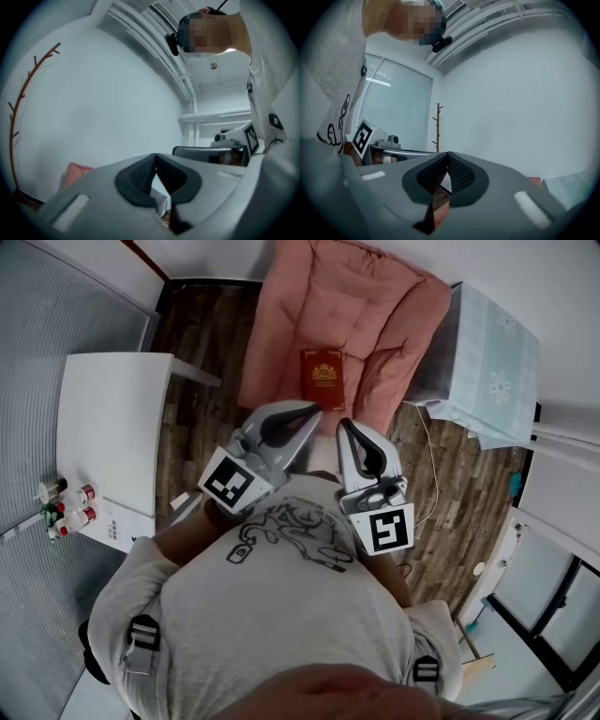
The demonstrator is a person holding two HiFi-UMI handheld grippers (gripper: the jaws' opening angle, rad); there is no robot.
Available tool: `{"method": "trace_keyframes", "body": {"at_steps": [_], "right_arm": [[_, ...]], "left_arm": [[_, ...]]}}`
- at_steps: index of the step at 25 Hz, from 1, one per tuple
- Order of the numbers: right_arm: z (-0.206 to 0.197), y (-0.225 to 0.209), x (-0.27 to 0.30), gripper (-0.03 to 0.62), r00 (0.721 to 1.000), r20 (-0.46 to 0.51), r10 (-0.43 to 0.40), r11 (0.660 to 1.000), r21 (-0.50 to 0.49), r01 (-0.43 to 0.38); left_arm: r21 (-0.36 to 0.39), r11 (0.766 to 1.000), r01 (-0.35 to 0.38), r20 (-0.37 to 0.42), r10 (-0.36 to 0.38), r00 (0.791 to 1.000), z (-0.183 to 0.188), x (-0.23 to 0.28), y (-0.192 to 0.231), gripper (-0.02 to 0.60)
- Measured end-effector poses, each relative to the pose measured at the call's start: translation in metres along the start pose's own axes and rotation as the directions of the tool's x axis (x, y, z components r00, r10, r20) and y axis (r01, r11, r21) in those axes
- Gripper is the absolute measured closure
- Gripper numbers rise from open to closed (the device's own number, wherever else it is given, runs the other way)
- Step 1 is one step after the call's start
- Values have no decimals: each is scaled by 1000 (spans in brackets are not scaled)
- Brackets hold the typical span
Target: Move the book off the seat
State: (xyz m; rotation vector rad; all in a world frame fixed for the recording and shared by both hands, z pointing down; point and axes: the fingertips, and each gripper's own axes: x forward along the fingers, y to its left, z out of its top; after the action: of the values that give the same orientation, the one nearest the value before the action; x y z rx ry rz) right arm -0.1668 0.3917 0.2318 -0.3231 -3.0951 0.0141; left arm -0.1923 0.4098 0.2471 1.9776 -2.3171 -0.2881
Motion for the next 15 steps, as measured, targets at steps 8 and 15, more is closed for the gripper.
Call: {"method": "trace_keyframes", "body": {"at_steps": [8,15], "right_arm": [[-16,-25,5,588,999,-33,11,1000,2,-11],[-44,-54,5,588,996,-76,37,999,20,-36]], "left_arm": [[-2,1000,-7,-18,7,1000,-13,23,9,578],[-6,1000,-25,-71,24,997,-48,47,13,578]]}}
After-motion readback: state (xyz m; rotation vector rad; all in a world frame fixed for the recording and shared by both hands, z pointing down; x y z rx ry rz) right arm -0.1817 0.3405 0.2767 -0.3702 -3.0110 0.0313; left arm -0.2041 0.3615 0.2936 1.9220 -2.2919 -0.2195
